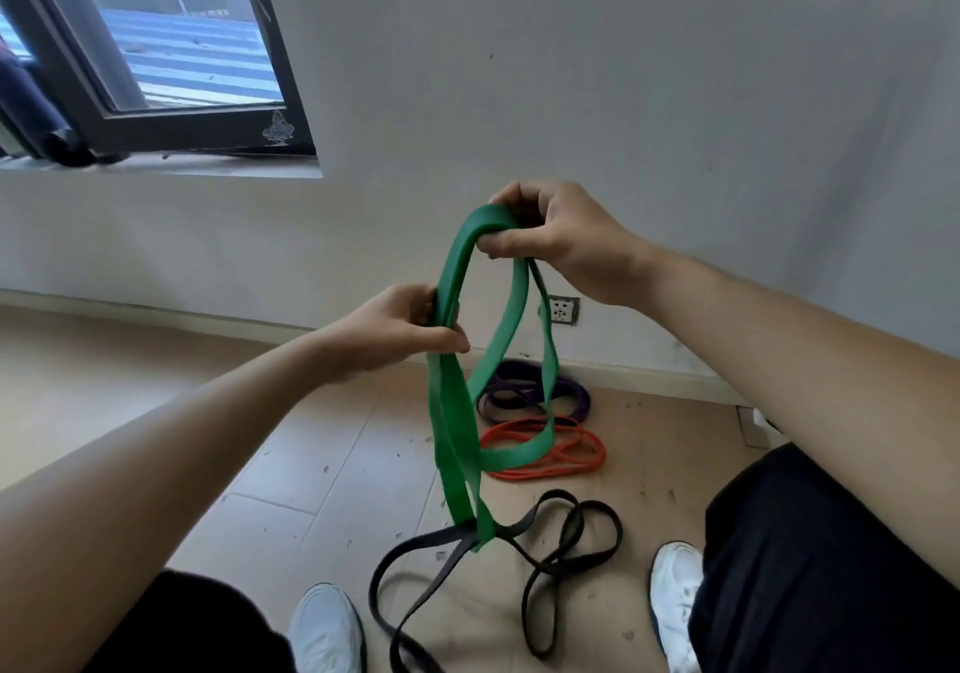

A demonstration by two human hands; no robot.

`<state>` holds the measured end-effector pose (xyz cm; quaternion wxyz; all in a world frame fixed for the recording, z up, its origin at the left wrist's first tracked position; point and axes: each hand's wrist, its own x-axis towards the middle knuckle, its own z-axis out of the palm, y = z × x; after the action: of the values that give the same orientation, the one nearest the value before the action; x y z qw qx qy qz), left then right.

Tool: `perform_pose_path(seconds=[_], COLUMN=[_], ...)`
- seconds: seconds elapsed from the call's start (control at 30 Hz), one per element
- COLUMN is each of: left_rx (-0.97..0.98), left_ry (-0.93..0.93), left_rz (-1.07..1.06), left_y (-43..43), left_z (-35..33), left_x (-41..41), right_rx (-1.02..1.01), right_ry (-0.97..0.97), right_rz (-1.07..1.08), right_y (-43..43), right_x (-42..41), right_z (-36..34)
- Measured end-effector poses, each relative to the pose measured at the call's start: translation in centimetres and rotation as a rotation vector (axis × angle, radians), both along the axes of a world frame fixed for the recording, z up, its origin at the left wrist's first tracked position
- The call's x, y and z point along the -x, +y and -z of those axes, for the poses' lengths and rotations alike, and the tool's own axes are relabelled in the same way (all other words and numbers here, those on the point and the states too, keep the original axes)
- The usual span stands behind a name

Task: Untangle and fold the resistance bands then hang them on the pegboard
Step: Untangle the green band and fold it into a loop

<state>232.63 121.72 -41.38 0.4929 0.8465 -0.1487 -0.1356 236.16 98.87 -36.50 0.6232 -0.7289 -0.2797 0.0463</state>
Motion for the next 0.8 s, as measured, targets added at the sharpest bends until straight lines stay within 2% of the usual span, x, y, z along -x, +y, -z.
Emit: perform_pose_path(seconds=[0.13,0.23,0.3,0.37,0.47,0.53,0.63,0.73,0.8], left_rx=[-0.054,-0.031,0.004,0.056,0.191,0.232,0.208,0.153,0.098], left_ry=[0.084,0.090,0.071,0.035,-0.021,-0.048,-0.071,-0.083,-0.099], left_rz=[0.070,0.060,0.057,0.029,-0.035,-0.034,0.019,0.065,0.072], left_y=[0.0,-0.3,-0.1,0.3,0.4,-0.2,-1.4,-2.3,-2.4], left_z=[1.4,1.1,0.4,-0.1,-1.1,-1.9,-2.4,-2.3,-2.1], left_x=[0.1,0.1,0.1,0.4,0.6,0.8,1.2,1.5,1.5], right_rx=[-0.198,-0.180,-0.040,0.206,0.608,0.721,0.628,0.408,0.356], right_ry=[0.103,0.117,0.113,0.147,0.223,0.234,0.219,0.190,0.139], right_rz=[0.034,0.077,0.101,0.056,-0.130,-0.234,-0.279,-0.219,-0.167], right_y=[-0.7,-2.1,-3.8,-5.5,-6.1,-5.2,-3.3,-1.8,-1.2], right_x=[-0.2,-0.7,-1.5,-2.2,-1.9,-1.0,0.0,0.6,0.7], right_z=[-0.5,-0.7,-0.6,-0.1,1.2,2.0,2.2,2.1,2.0])
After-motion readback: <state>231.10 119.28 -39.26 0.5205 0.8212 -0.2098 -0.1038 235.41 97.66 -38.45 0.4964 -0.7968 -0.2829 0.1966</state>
